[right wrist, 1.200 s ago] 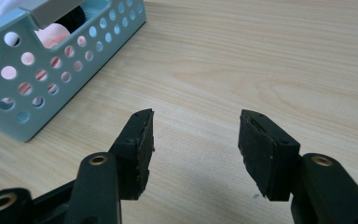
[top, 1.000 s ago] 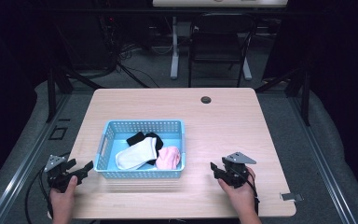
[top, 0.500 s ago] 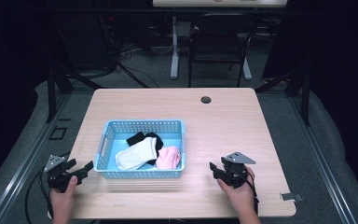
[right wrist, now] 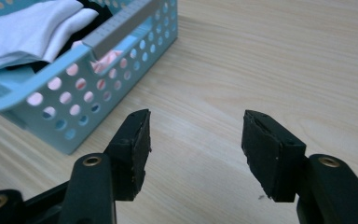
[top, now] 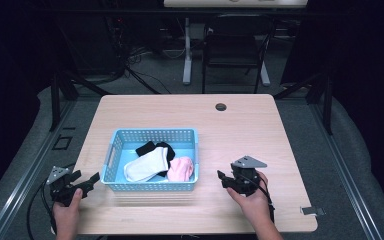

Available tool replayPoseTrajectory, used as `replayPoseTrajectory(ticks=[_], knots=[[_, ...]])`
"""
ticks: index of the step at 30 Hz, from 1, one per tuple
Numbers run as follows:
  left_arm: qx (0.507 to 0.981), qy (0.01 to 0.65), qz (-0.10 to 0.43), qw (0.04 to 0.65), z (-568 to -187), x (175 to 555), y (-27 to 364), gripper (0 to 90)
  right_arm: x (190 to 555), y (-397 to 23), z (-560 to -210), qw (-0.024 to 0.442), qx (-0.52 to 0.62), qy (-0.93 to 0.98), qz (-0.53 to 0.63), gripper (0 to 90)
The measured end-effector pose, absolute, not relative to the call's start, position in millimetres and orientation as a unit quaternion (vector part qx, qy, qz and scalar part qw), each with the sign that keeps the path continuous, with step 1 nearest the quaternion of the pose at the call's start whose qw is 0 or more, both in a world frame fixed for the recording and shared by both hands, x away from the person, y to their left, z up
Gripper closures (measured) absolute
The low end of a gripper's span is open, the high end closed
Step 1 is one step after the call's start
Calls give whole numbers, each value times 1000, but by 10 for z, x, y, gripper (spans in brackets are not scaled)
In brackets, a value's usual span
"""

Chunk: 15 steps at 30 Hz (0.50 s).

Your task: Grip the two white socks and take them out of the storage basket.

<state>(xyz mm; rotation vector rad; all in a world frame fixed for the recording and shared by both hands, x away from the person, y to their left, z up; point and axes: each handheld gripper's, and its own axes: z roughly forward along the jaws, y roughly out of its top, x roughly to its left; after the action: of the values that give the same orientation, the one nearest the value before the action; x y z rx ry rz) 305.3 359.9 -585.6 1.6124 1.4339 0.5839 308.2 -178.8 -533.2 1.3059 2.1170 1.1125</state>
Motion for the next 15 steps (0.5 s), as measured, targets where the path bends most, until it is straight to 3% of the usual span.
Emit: replayPoseTrajectory(ticks=[15], knots=[[645, 577, 236, 442, -5858, 3056, 3608, 183, 3230, -1484, -4939, 197, 434, 783, 400, 421]])
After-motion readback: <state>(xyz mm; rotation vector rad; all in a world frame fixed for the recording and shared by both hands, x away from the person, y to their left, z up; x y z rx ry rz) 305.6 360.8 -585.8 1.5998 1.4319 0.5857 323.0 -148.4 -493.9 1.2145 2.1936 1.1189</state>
